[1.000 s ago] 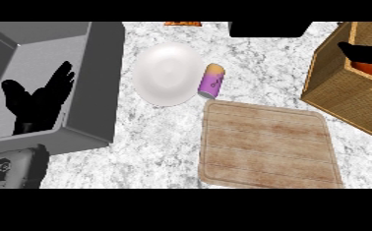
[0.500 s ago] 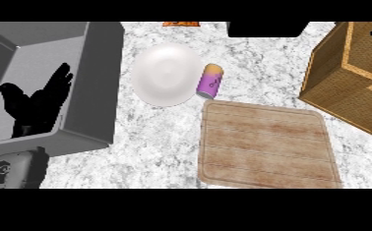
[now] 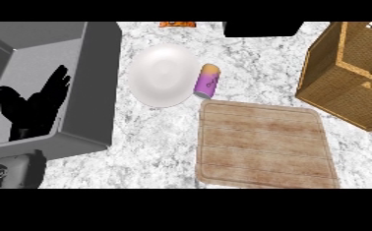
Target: Pick the tomato from the cutting board and place it in the basket
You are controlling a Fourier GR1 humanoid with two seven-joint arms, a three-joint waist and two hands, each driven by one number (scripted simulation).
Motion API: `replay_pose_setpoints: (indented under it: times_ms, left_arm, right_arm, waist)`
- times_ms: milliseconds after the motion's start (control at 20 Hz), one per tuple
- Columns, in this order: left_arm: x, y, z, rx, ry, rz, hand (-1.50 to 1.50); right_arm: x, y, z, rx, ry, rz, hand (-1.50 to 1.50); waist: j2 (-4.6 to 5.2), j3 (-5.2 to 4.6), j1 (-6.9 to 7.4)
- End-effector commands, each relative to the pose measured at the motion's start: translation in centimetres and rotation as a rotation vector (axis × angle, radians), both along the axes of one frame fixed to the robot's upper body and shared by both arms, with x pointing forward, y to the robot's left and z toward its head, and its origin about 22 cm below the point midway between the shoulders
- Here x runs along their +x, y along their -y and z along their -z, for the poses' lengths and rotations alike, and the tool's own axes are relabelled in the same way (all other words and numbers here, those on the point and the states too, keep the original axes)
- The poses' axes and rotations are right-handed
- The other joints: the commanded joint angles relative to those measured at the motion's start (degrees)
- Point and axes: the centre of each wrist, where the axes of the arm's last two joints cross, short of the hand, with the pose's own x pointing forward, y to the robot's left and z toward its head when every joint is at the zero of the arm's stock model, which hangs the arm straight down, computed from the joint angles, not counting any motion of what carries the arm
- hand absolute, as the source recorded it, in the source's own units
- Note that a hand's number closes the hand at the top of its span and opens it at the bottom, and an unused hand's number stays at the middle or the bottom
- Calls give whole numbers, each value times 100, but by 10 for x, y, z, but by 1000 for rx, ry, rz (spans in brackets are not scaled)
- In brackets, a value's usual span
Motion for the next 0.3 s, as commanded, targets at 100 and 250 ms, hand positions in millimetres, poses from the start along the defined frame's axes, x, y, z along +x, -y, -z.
replay_pose_setpoints:
  times_ms: [100, 250]
  left_arm:
    - [-5, 1, -7, 0, -18, -6, 0]
    - [2, -8, 3, -16, -10, 3, 0]
  right_arm:
    - [-89, 51, 5, 9, -70, -102, -150]
    - [-119, 67, -7, -5, -79, -122, -150]
  waist:
    - [-13, 6, -39]
    - [15, -1, 9]
